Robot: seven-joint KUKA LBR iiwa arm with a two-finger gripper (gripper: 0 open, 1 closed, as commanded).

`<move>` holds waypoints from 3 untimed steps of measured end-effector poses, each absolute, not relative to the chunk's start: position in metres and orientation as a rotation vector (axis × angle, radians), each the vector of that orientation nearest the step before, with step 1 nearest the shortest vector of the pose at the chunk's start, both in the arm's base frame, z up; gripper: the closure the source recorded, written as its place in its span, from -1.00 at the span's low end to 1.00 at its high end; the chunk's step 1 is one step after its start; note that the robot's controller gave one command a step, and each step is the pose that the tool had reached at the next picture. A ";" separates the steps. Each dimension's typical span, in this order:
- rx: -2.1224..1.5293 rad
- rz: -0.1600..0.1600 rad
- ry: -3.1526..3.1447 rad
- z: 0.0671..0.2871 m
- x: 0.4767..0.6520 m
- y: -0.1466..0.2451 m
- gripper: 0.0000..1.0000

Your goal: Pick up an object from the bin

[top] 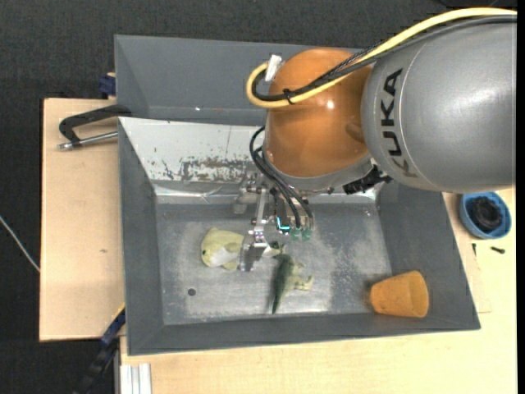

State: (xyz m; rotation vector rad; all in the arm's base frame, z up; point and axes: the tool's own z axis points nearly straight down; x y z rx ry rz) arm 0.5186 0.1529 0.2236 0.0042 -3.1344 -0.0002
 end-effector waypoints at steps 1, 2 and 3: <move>0.123 0.003 -3.131 0.115 0.509 0.118 -1.00; 0.113 -0.005 -3.151 0.071 0.558 0.111 -1.00; 0.114 -0.007 -3.148 0.074 0.557 0.112 1.00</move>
Offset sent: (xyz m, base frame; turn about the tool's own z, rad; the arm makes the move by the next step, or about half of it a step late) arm -0.0083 -0.0343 -0.1041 -0.0763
